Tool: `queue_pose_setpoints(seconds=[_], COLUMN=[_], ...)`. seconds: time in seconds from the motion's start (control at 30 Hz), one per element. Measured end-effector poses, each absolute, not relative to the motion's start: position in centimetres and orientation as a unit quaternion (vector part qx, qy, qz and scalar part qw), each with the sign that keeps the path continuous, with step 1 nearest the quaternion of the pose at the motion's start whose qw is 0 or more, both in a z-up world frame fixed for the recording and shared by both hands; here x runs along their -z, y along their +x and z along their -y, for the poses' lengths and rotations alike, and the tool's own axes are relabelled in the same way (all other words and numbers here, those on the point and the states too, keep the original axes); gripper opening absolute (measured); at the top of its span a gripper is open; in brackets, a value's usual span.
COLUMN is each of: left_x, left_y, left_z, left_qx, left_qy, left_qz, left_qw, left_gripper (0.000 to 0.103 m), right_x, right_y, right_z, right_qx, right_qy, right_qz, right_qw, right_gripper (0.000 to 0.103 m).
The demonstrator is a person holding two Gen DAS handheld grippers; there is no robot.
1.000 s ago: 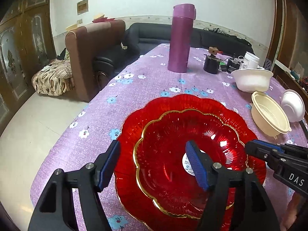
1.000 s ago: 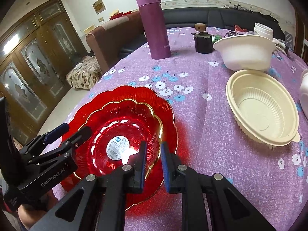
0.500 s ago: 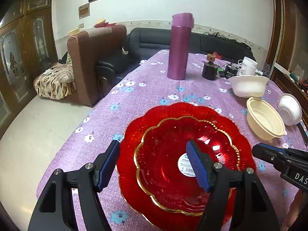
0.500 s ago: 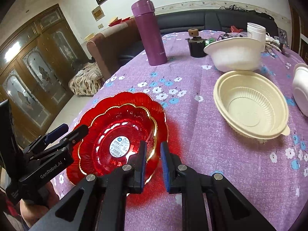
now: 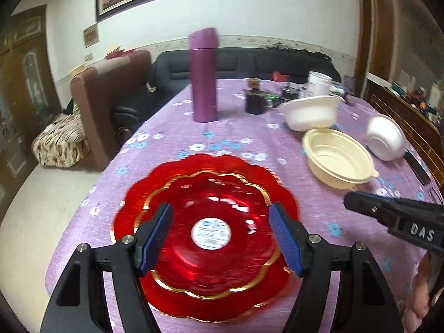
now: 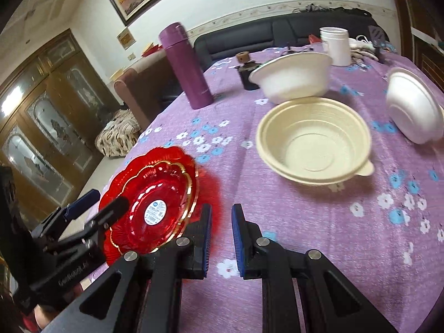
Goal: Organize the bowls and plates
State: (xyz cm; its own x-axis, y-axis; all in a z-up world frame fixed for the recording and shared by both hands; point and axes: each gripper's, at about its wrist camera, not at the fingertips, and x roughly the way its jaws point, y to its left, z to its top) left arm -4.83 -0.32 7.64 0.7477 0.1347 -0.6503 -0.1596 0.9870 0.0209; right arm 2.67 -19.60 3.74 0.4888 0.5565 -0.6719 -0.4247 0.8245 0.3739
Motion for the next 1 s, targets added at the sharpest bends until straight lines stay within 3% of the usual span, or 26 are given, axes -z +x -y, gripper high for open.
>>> queue_pose_setpoints(seconds=[0.3,0.67,0.87,1.0], left_x=[-6.5,-4.0,-4.0,-3.9], left_y=[-4.1,-3.8,-3.8,-3.5], left_z=[7.9,13.9,13.4,13.0], left_qx=[-0.002,0.069,0.064,0.06], left_qy=[0.031,0.078,0.071,0.071], left_qz=[-0.367,-0.395,-0.398,-0.401], left_qw=[0.93,0.913,0.912,0.911], left_gripper=[0.071,0.071,0.071,0.071], right_x=[-4.3,-9.2,-7.3,-3.9], right_y=[3.6,9.9,15.8,15.3], right_z=[26.1,39.8,42.8,40.9], right_qx=[-0.25,-0.107,-0.078,-0.156], right_qy=[0.136,0.219,0.239,0.236], right_qz=[-0.41,-0.345,-0.358,-0.43], right_qw=[0.867,0.906,0.899,0.857], right_gripper=[0.016,0.016,0.016,0.017])
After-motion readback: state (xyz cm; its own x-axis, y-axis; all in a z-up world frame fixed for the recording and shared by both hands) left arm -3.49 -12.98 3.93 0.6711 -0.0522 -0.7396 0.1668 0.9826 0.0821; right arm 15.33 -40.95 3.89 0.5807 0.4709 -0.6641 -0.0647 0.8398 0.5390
